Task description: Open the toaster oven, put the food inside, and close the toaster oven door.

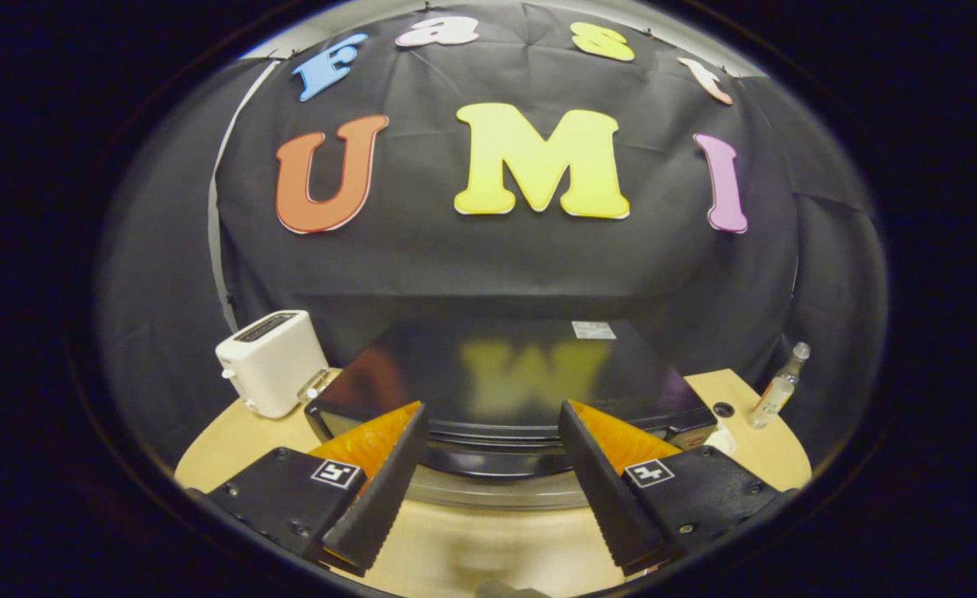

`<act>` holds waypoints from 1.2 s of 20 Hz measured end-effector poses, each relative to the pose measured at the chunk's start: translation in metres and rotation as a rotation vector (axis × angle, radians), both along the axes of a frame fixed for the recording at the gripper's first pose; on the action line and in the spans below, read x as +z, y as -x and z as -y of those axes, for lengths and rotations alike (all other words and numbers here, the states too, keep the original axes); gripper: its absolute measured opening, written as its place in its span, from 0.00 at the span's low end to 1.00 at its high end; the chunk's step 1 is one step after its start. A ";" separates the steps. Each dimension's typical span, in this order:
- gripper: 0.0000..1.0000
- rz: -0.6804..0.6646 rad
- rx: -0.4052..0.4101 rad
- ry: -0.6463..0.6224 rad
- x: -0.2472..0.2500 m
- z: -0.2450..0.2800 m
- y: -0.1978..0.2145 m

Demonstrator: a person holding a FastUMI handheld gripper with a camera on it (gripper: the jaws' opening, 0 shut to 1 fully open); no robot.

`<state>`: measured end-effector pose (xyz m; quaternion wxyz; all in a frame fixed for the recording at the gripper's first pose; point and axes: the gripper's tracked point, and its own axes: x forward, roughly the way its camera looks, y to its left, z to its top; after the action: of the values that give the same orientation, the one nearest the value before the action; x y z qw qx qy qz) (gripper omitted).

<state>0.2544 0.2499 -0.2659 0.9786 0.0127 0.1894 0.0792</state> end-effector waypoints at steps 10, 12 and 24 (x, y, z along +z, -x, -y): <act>1.00 -0.034 -0.023 0.023 -0.008 0.001 0.015; 1.00 -0.036 -0.027 0.028 -0.009 0.002 0.026; 1.00 -0.108 -0.002 0.083 -0.053 0.012 0.109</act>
<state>0.1452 0.2377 -0.3190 0.9667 -0.0234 0.2452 0.0694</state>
